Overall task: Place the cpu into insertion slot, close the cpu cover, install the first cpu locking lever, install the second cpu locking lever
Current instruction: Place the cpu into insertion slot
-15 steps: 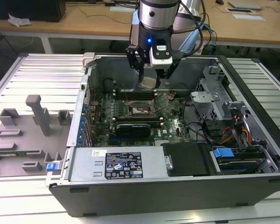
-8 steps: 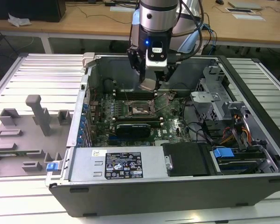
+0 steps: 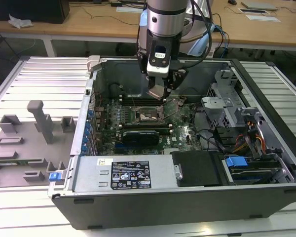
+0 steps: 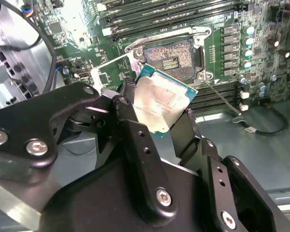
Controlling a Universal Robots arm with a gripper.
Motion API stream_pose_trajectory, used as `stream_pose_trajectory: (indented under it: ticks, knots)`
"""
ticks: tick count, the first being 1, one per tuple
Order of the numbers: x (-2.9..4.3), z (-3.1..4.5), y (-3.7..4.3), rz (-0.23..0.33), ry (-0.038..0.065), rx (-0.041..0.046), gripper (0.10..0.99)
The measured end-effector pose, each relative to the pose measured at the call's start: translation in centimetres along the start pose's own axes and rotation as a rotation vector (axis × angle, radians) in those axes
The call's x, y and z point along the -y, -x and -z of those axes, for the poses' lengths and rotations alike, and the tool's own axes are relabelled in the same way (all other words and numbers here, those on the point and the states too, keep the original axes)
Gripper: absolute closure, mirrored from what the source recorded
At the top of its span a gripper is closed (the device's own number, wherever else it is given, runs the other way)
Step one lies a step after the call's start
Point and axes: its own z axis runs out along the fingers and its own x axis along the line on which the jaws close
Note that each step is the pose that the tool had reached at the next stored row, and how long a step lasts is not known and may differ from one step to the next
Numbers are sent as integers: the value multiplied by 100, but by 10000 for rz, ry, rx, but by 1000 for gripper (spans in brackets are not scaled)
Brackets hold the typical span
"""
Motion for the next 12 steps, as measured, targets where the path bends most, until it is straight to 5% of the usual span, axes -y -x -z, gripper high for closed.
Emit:
stream_pose_trajectory:
  ticks: [12]
  knots:
    - [5, -62, 1, -2156, 40, 191, 545]
